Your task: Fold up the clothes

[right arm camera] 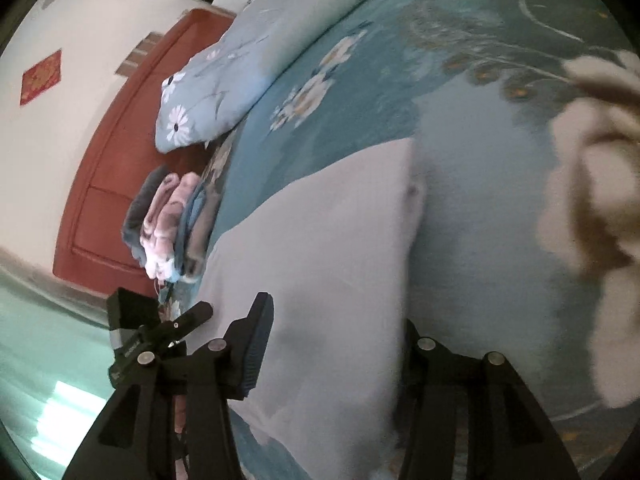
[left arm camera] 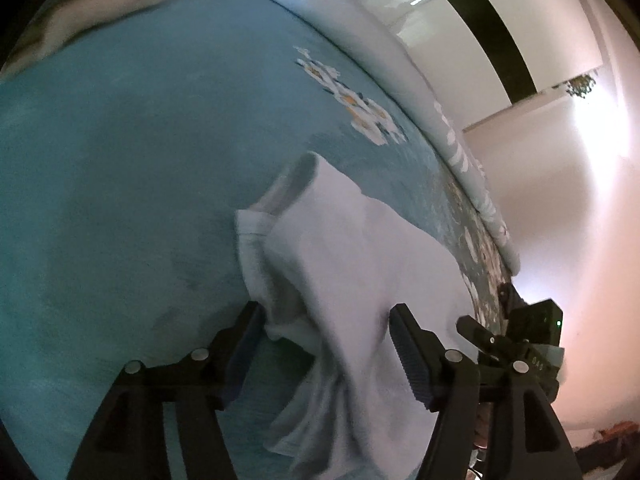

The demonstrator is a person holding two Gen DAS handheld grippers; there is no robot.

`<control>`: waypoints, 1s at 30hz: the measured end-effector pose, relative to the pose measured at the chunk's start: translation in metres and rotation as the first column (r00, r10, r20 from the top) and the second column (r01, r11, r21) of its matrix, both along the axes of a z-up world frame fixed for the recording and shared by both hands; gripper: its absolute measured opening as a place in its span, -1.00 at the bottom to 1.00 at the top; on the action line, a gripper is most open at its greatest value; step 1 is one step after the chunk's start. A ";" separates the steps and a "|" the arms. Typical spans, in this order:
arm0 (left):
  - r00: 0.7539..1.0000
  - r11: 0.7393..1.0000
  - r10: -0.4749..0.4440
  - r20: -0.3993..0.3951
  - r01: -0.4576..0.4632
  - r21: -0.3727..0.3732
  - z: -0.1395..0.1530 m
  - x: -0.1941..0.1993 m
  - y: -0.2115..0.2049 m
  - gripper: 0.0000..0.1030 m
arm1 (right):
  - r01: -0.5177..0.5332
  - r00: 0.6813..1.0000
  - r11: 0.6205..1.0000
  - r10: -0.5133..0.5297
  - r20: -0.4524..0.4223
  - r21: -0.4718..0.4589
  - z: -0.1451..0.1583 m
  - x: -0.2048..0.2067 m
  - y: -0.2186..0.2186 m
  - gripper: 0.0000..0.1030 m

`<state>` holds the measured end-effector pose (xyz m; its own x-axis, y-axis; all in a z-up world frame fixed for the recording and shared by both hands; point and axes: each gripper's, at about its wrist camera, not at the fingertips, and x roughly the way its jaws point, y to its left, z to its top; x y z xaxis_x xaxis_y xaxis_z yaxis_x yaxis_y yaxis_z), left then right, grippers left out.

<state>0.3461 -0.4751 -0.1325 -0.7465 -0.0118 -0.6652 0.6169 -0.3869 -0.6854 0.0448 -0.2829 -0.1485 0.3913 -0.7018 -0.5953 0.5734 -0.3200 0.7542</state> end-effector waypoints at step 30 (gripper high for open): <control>0.938 0.937 0.030 -0.346 -0.147 -0.317 0.193 0.163 -0.079 -0.53 | -0.273 0.953 0.929 0.226 -0.204 -0.251 0.223 0.140 -0.127 -0.81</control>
<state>0.5091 -0.5539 0.0610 -0.9080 -0.2644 -0.3251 0.4190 -0.5826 -0.6964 0.1852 -0.4096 0.0749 0.4857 -0.7388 -0.4673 0.7339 0.0542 0.6771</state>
